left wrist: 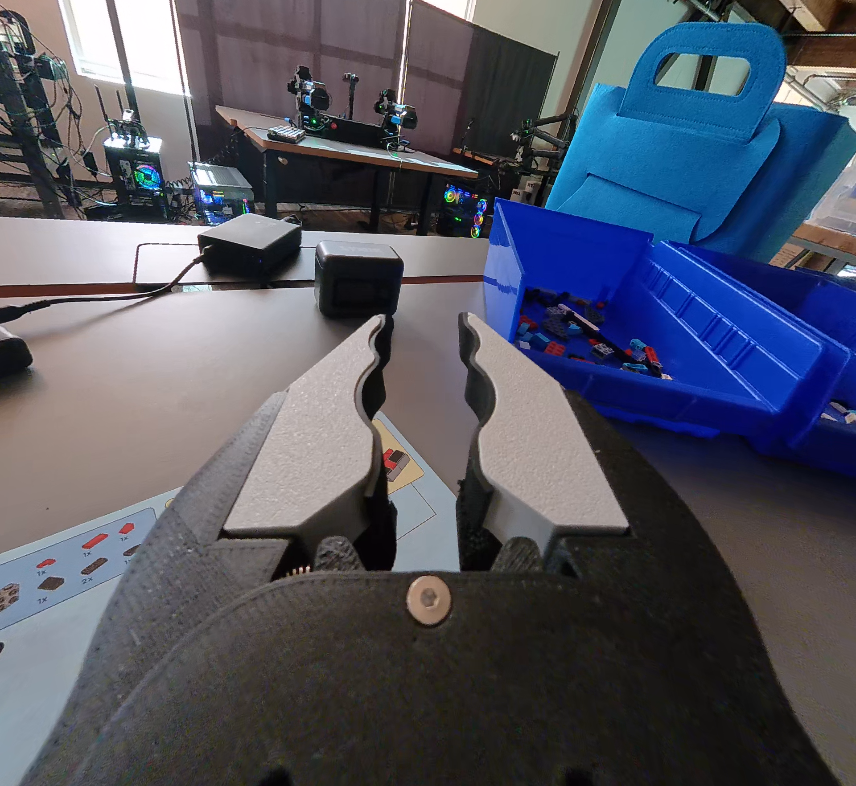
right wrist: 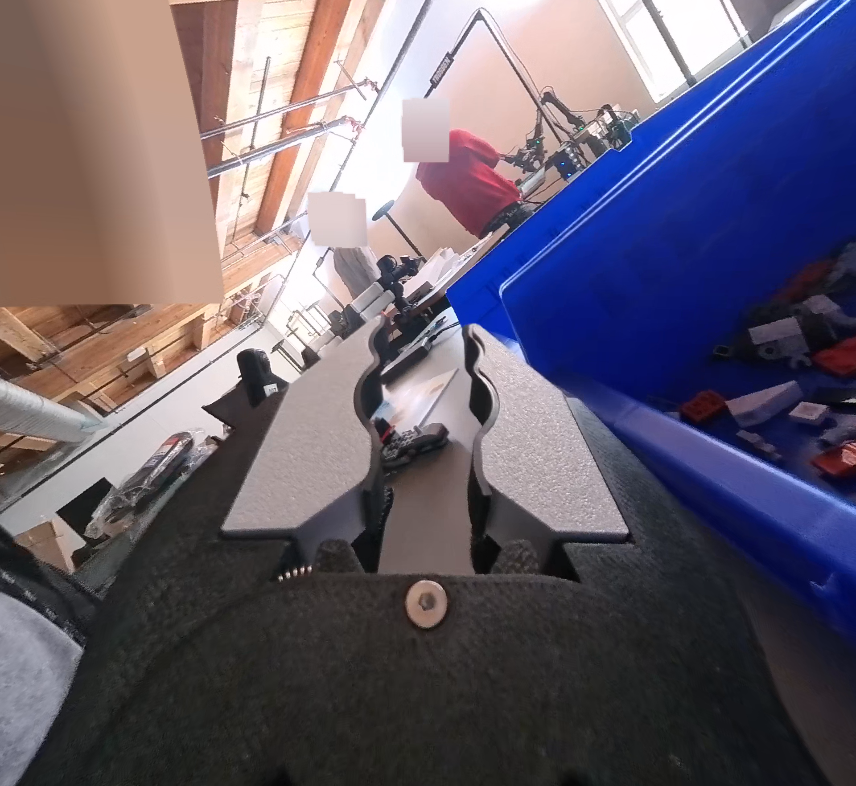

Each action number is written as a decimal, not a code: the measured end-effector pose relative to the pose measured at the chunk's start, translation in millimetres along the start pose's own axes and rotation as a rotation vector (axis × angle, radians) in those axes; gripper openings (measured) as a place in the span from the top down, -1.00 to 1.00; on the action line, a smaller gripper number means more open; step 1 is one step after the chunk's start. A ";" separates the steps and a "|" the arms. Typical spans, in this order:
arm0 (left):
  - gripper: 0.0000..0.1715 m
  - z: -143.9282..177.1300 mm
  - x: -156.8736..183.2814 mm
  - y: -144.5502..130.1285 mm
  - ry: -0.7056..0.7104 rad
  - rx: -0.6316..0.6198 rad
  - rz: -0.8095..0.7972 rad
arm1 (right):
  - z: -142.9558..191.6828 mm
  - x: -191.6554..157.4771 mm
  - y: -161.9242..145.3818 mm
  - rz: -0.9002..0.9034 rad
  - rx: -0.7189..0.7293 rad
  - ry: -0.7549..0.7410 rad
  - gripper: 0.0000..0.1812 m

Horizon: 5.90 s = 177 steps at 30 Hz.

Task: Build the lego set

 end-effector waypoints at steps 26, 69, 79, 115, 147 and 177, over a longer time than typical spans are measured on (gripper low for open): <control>0.65 -13.1 -15.1 -12.3 -0.047 -0.174 0.207 | -26.8 16.6 -9.8 0.134 -0.106 -0.120 0.64; 0.64 -18.6 -12.7 -16.0 -0.051 -0.221 0.192 | -24.6 19.5 -7.0 0.095 -0.086 -0.115 0.64; 0.60 -97.8 160.5 84.0 -0.381 -0.366 -0.245 | -18.4 14.4 -2.7 0.015 -0.049 -0.029 0.64; 0.57 -206.4 237.0 -15.1 -0.247 -0.810 -0.278 | 27.2 9.2 15.1 -0.086 -0.023 0.001 0.64; 0.48 -240.7 282.5 -57.9 -0.400 -0.829 -0.454 | 26.2 11.7 14.1 -0.071 -0.033 -0.028 0.63; 0.61 50.2 92.2 -2.1 -0.089 -0.545 -0.025 | 9.2 16.3 -2.0 -0.019 -0.188 -0.065 0.64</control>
Point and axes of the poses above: each gripper's, where its closed fingertips meet, z back along the fingers, y out of its top, x = y × z across the jaws, the point moved 4 cm from there along z, back along the fingers, and after that the axes turned 15 degrees about y, right-handed, at the moved point
